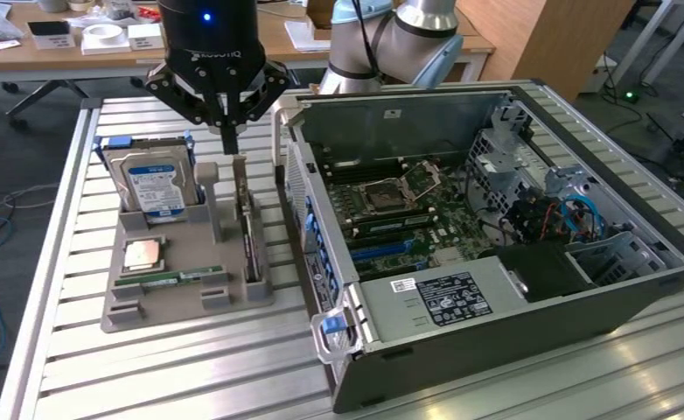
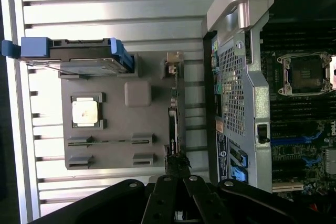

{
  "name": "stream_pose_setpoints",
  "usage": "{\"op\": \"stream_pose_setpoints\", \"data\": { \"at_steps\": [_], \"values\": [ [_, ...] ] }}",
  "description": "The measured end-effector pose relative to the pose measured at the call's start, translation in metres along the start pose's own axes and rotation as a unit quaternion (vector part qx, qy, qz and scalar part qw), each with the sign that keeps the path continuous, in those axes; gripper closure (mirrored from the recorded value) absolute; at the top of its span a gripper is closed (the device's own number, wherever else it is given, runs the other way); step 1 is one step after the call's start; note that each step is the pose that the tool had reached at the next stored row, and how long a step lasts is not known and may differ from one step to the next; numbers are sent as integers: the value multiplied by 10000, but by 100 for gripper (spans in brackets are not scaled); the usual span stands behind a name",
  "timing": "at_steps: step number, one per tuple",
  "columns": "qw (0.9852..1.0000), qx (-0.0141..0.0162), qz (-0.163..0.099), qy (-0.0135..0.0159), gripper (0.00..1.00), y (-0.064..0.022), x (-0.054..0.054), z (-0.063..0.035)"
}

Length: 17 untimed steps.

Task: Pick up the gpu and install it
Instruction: 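Pick up the gpu and move the gpu toward the slot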

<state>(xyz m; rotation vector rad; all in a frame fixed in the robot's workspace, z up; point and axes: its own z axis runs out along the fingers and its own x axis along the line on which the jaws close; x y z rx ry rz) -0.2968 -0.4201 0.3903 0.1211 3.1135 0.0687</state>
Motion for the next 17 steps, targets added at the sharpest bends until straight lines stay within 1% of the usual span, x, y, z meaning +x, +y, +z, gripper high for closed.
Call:
{"op": "stream_pose_setpoints", "data": {
  "at_steps": [1,3,5,7,8,9,17],
  "values": [
    [10000,0,0,0,89,0,0,0],
    [10000,0,0,0,76,0,0,0],
    [10000,0,0,0,76,0,0,0],
    [10000,0,0,0,65,0,0,0],
    [10000,0,0,0,65,0,0,0],
    [10000,0,0,0,58,0,0,0],
    [10000,0,0,0,58,0,0,0]
  ]
}}
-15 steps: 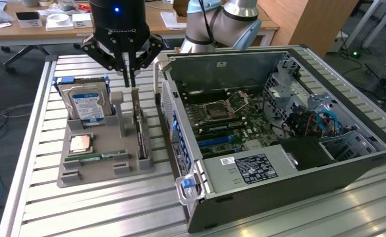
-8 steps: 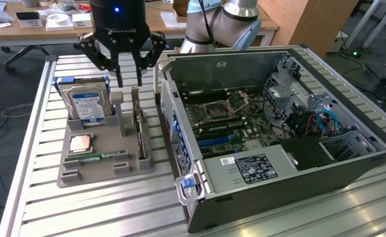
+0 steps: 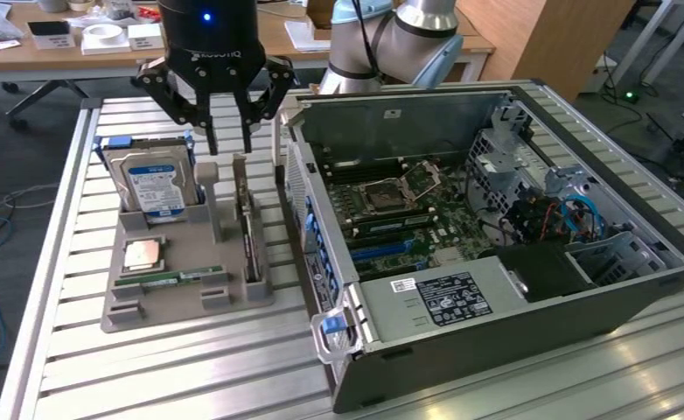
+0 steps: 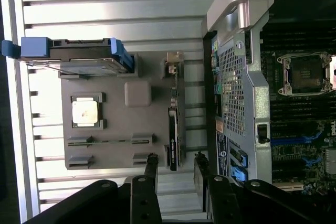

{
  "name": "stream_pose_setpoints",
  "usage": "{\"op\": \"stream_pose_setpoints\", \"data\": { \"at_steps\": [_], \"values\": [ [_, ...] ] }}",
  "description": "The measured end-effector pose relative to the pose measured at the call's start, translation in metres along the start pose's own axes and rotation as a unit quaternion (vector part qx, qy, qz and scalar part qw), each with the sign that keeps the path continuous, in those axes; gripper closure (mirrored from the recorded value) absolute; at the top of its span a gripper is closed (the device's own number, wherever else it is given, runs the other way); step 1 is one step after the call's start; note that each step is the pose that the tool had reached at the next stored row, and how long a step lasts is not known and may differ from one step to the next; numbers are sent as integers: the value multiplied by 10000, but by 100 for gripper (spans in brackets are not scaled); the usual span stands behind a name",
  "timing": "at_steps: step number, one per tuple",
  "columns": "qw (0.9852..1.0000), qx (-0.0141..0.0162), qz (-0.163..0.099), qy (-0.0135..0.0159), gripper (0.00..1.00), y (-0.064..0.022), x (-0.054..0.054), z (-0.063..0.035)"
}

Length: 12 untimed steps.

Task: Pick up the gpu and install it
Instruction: 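Pick up the gpu and move the gpu toward the slot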

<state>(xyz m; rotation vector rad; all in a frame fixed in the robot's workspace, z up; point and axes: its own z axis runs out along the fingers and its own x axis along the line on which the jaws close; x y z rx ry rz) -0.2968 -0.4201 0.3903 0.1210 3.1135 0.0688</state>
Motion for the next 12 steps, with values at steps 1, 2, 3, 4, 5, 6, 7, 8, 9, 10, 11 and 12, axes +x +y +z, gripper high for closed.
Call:
{"op": "stream_pose_setpoints", "data": {
  "at_steps": [1,2,3,4,5,6,7,8,9,10,11,12],
  "values": [
    [10000,0,0,0,58,0,0,0],
    [10000,0,0,0,58,0,0,0],
    [10000,0,0,0,58,0,0,0],
    [10000,0,0,0,51,0,0,0],
    [10000,0,0,0,51,0,0,0],
    [10000,0,0,0,51,0,0,0],
    [10000,0,0,-1,51,0,1,7],
    [10000,-1,0,-1,51,-2,1,24],
    [10000,0,0,0,51,-2,2,41],
    [10000,0,0,0,51,-3,2,58],
    [10000,0,0,0,51,-3,2,76],
    [10000,0,0,0,51,-4,3,96]
  ]
}}
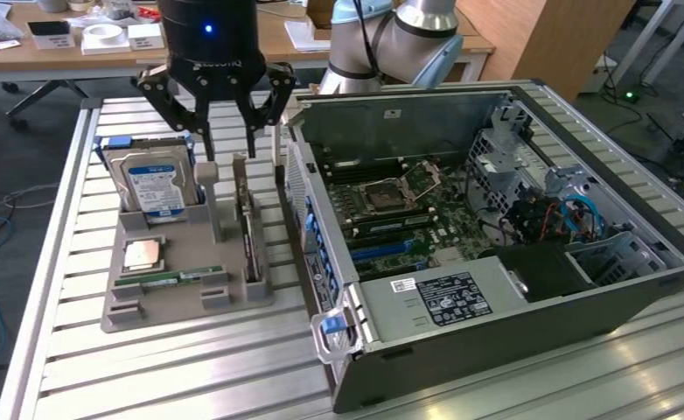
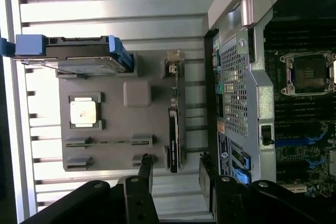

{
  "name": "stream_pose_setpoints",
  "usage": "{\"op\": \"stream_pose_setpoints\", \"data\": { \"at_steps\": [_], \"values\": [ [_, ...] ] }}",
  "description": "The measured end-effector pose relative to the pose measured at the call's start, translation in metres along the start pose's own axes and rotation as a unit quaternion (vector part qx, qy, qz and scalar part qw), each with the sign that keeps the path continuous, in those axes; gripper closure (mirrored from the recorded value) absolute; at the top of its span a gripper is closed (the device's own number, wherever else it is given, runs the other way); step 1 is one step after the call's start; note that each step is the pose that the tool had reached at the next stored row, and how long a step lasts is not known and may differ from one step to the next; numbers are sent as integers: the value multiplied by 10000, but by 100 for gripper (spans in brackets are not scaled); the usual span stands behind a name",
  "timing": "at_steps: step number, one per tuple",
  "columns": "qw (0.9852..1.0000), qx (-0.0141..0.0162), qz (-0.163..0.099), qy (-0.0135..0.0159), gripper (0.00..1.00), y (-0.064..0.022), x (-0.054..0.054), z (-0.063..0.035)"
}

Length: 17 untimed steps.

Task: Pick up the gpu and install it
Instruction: 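Pick up the gpu and move the gpu toward the slot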

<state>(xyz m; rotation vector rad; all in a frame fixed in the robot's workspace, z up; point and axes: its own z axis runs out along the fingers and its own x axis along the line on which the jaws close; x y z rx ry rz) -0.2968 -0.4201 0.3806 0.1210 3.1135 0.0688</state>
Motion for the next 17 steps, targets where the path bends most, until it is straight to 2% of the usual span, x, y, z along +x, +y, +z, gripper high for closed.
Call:
{"op": "stream_pose_setpoints", "data": {
  "at_steps": [17],
  "values": [
    [10000,0,0,0,51,-14,7,308]
  ]
}}
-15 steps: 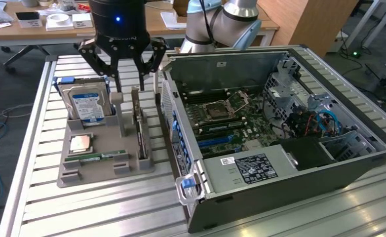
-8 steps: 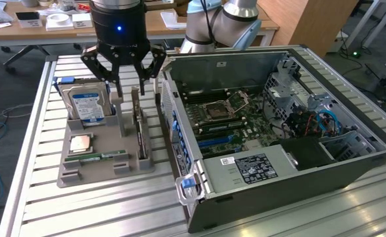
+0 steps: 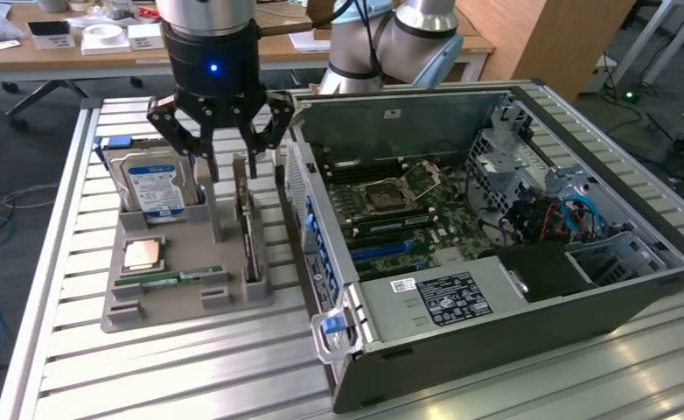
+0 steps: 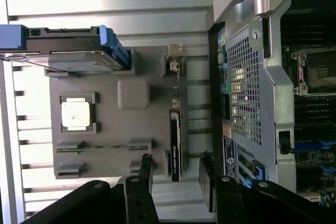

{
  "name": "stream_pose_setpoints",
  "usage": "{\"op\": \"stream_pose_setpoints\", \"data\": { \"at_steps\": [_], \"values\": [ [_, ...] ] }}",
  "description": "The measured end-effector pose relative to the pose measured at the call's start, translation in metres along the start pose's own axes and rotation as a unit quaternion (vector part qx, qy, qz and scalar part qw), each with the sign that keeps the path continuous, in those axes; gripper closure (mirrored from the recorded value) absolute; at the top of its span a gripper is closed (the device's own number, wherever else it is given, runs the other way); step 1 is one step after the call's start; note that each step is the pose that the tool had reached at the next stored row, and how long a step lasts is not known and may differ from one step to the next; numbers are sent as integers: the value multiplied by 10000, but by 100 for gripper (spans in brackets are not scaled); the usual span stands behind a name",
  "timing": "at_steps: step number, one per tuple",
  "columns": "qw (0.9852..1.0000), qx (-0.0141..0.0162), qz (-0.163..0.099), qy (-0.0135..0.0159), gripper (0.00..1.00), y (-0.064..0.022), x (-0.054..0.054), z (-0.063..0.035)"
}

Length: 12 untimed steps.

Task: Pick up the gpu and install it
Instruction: 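Pick up the gpu and move the gpu toward the slot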

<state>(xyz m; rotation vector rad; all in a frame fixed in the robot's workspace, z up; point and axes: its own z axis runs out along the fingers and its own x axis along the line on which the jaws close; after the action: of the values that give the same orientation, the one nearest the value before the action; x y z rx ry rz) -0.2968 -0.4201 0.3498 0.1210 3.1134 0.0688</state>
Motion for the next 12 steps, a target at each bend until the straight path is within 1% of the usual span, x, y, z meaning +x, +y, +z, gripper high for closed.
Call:
{"op": "stream_pose_setpoints", "data": {
  "at_steps": [12],
  "values": [
    [10000,1,0,3,51,-10,4,218]
  ]
}}
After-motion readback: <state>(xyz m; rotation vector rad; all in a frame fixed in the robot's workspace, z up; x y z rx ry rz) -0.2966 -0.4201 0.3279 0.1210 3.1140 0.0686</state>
